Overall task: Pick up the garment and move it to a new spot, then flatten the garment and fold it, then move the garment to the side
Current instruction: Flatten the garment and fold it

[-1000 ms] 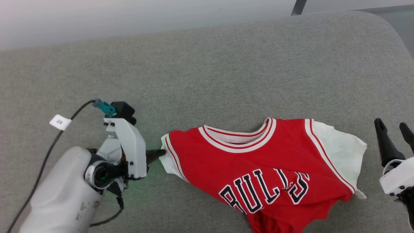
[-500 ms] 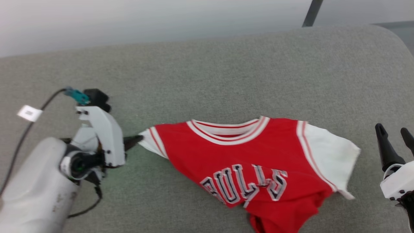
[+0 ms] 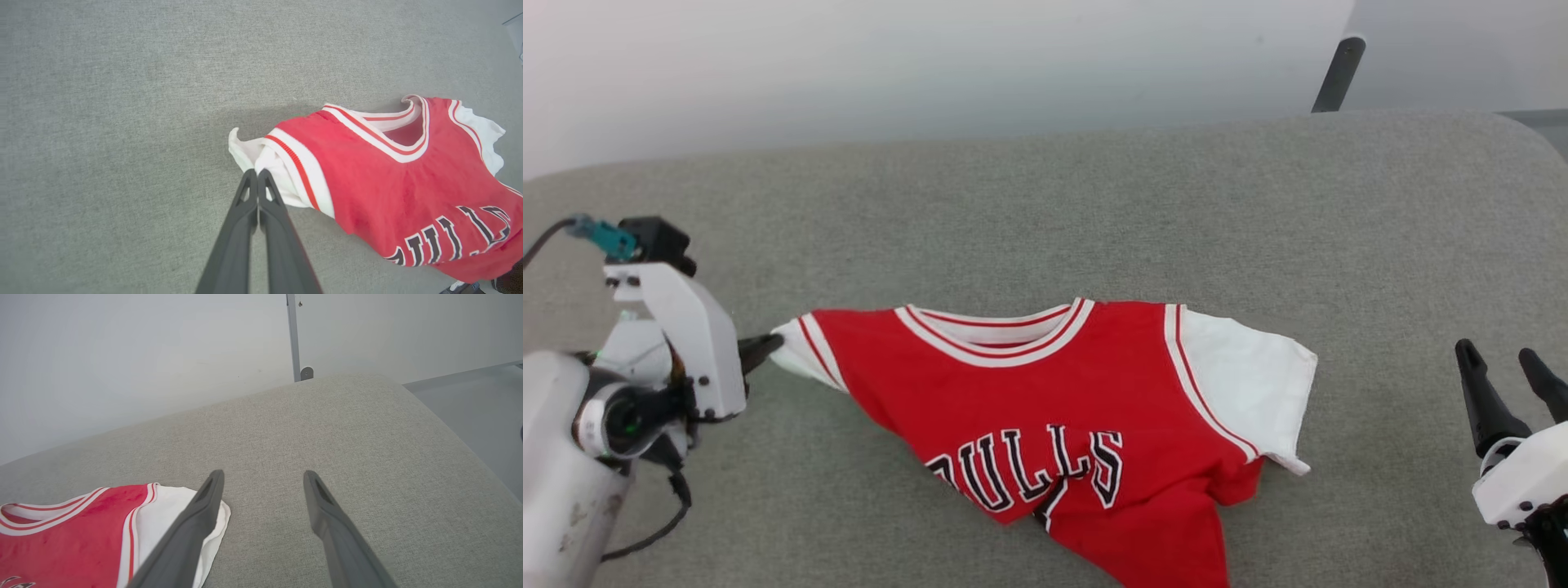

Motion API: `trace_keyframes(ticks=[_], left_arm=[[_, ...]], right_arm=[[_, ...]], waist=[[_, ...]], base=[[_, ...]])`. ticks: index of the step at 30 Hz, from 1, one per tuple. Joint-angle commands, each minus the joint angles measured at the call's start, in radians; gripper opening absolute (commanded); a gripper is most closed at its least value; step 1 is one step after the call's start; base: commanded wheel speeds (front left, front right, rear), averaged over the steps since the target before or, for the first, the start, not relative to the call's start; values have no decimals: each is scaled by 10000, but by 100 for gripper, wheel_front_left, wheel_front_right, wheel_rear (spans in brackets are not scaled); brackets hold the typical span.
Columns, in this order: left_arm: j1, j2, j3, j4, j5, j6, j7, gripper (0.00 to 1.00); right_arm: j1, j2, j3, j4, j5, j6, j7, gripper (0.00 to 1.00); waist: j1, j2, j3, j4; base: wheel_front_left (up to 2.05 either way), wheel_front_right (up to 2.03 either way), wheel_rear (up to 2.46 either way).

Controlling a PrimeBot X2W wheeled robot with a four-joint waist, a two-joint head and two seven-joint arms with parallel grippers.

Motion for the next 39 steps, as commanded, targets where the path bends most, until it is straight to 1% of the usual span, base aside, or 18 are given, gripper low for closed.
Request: trace_keyframes(ticks=[1,9,10,11,13,14,15,18,25,33,37,39], left_arm=[[122,13,27,-38,33,44,-22,0],[898,-245,183,-119,-368,367,-311,0],[983,-304,214,-71,-400,393,-398,12],[1071,-388,249,-9,-463,425,-472,26],[1217,-458,276,111,-482,433,-634,47],[1275,-462,303,173,-460,447,-743,84],[1328,-474,325,217,-449,439,-837,100],[1462,-537,420,327,-553,412,-1067,100],[1677,-430,549,386,-497,336,-1450,100],[1452,-321,280,302,-247,297,-1276,100],[1405,-289,194,471,-187,329,-1168,100],[1383,-260,172,573,-123,267,-1254,100]], right_arm=[[63,-26,13,-41,-64,1,5,100],[178,-8,204,-113,91,1,34,100],[166,-6,226,-116,103,1,26,100],[146,-2,246,-116,105,1,8,100],[90,3,290,-122,124,1,-70,100],[74,1,305,-125,119,1,-109,100],[58,-12,347,-133,132,1,-168,100],[83,-75,429,-128,169,1,-273,100],[262,-63,408,-39,203,1,-466,100],[403,-36,410,-62,232,1,-452,100],[412,-23,437,-111,255,1,-447,100],[405,-17,446,-134,261,1,-443,100]], waist=[[0,0,-27,33],[0,0,61,108],[0,0,75,104],[0,0,87,99],[0,0,103,85],[0,0,102,76],[0,0,95,63],[0,0,50,30],[0,0,-125,38],[0,0,-275,15],[0,0,-206,-80],[0,0,-131,-146]], base=[[0,0,0],[0,0,0],[0,0,0],[0,0,0],[0,0,0],[0,0,0],[0,0,0],[0,0,0],[0,0,0],[0,0,0],[0,0,0],[0,0,0]])
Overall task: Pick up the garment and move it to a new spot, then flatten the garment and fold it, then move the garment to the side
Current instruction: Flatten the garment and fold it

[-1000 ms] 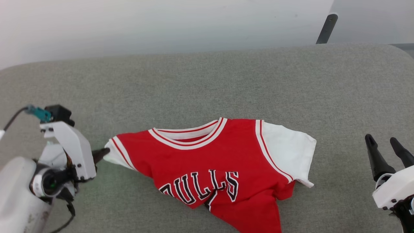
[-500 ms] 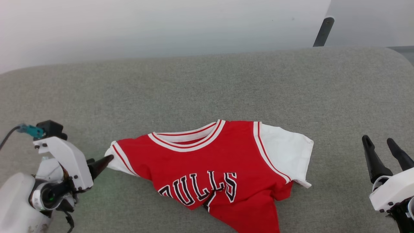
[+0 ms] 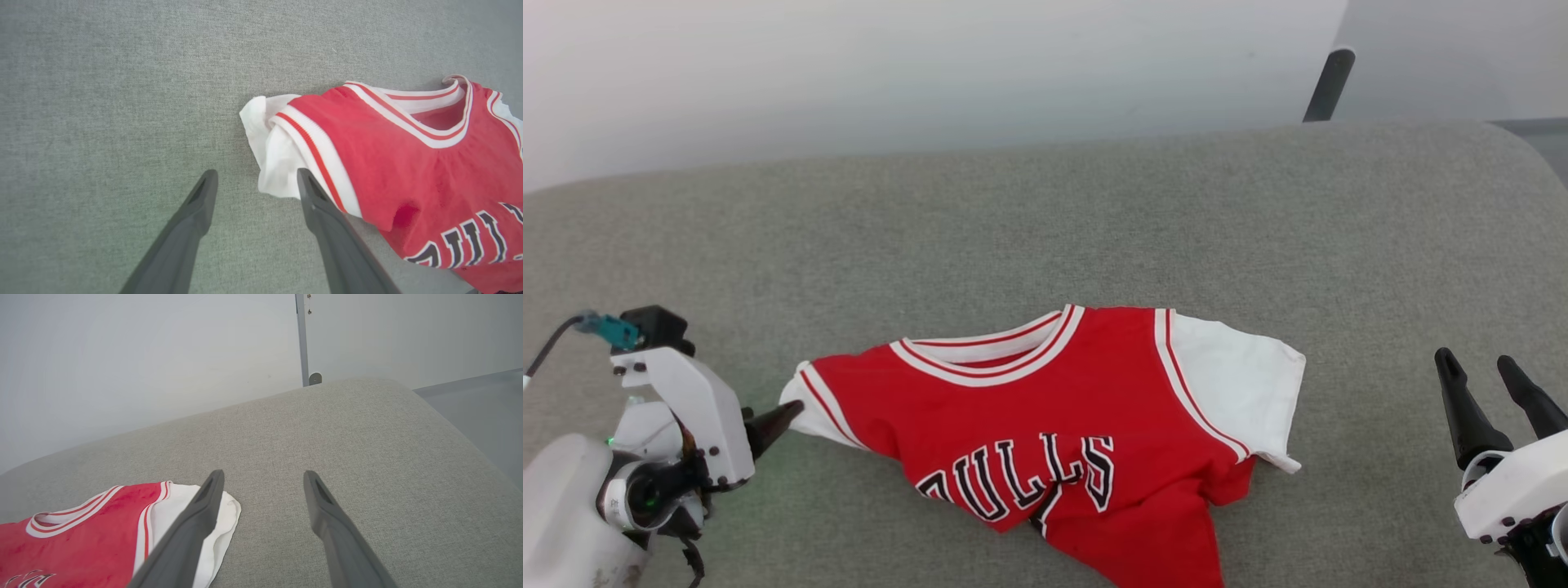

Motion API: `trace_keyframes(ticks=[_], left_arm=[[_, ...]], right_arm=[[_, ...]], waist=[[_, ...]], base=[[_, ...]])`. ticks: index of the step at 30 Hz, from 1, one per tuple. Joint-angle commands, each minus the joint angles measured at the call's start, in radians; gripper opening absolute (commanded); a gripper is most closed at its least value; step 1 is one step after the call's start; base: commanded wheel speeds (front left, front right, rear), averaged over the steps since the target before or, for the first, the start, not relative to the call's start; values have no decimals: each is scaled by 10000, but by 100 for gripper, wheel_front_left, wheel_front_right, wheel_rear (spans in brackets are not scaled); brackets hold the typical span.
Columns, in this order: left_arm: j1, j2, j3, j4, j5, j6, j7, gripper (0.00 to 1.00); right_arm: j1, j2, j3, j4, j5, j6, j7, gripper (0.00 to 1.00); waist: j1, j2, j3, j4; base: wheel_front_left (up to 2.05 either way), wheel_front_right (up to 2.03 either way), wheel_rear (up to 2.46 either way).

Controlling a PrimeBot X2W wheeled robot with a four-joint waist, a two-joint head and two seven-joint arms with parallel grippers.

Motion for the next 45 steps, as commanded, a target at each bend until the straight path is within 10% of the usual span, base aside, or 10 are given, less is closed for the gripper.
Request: trace_keyframes(ticks=[1,10,12,33,45], left_arm=[[-84,1,1,132,64,-58,-102,100],[-298,-312,-18,967,-149,-164,-71,98],[-365,-354,-18,1138,-207,-187,-48,2],[-1677,-208,-181,633,-19,-477,254,0],[-1888,-1237,-961,-1694,-667,-609,1648,0]], right_arm=[[46,5,1,-46,43,1,15,100],[-72,21,-2,-144,-18,1,36,100],[-86,23,37,-176,-8,1,25,100],[-244,-809,1162,-203,-234,1,-1846,100],[-326,-780,1341,-88,-358,1,-2408,100]], waist=[[0,0,115,-93],[0,0,454,-300],[0,0,522,-324],[0,0,330,-69],[0,0,134,-228]], base=[[0,0,0],[0,0,0],[0,0,0],[0,0,0],[0,0,0]])
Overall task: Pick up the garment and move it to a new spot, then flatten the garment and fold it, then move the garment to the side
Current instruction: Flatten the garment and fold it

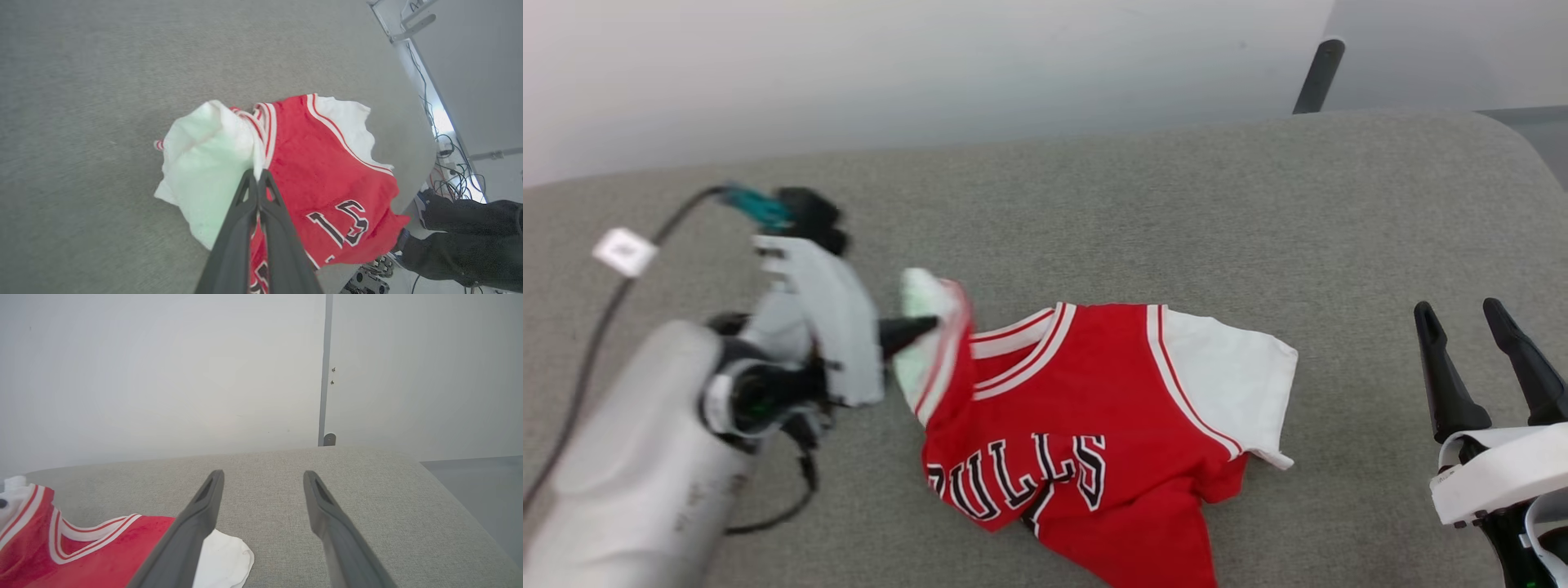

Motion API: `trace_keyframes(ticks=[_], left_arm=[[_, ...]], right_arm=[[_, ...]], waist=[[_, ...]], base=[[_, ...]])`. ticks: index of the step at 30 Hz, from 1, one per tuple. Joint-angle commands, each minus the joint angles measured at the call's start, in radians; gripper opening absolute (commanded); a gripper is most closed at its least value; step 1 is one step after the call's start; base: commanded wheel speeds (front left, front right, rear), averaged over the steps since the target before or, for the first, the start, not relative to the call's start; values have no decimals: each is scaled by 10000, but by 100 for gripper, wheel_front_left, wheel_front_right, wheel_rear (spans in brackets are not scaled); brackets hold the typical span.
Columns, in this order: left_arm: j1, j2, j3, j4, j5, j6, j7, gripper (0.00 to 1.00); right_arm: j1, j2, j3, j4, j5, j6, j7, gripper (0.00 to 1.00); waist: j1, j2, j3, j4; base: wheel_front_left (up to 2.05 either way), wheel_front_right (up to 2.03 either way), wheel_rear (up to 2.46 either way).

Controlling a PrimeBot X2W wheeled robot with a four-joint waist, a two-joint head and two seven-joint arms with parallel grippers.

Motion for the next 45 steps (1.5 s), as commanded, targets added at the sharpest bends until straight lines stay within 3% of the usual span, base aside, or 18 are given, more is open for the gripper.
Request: trace_keyframes(ticks=[1,11,12,13,14,16,31,45], left_arm=[[163,-110,-129,-213,-96,-46,146,0],[759,-620,-1212,-938,107,-35,826,0],[785,-593,-1331,-945,220,-63,823,7],[820,-587,-1412,-934,315,-77,787,41],[853,-568,-1490,-910,385,-87,779,67],[876,-542,-1570,-918,461,-96,745,100],[466,242,-1244,-1712,645,135,932,100],[-453,779,-1605,-411,1481,-293,101,100]], right_arm=[[-100,42,33,22,-26,1,-102,100],[-192,203,155,232,76,1,-429,100],[-195,226,172,267,82,1,-461,100],[-199,243,205,315,87,1,-506,100],[-218,259,241,366,88,1,-542,100],[-285,258,281,452,89,1,-639,100],[-79,-102,571,465,-4,1,-1465,100],[-326,-111,783,507,56,1,-1613,100]], waist=[[0,0,19,-102],[0,0,285,-570],[0,0,321,-613],[0,0,352,-653],[0,0,376,-697],[0,0,398,-754],[0,0,-110,-795],[0,0,459,-1306]], base=[[0,0,0],[0,0,0],[0,0,0],[0,0,0],[0,0,0],[0,0,0],[0,0,0],[0,0,0]])
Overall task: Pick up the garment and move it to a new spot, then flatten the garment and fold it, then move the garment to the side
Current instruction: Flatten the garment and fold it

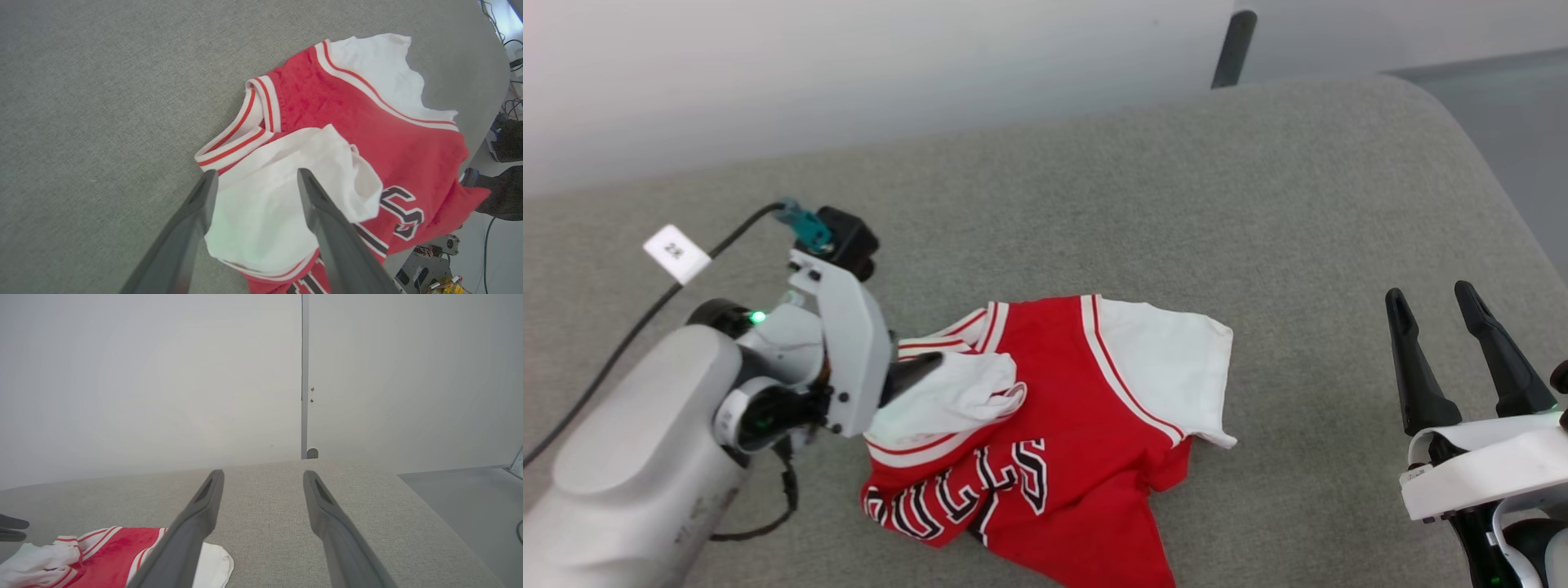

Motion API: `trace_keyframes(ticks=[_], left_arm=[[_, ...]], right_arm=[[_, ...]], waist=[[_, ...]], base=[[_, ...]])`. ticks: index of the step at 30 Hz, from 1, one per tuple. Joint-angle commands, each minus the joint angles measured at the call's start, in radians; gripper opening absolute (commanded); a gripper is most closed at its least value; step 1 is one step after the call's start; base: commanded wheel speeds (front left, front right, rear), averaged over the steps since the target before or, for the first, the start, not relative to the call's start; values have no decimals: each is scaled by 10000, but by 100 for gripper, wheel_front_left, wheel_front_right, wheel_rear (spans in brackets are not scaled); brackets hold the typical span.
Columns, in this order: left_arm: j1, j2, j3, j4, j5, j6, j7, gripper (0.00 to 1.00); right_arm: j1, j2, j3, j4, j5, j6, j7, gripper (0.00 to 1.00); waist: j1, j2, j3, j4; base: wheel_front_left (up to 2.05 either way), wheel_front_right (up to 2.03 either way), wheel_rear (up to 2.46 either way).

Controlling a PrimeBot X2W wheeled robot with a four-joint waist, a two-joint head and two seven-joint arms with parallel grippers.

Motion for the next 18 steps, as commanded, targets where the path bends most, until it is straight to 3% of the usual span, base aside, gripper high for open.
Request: trace_keyframes(ticks=[1,18], left_arm=[[-127,58,-37,138,86,-51,-53,100],[-510,246,-570,1969,117,-80,105,98]], right_arm=[[-124,11,10,28,27,1,-63,100],[-283,40,53,226,-2,1,-200,100]], waist=[[0,0,207,-170],[0,0,658,-169]], base=[[0,0,0],[0,0,0]])
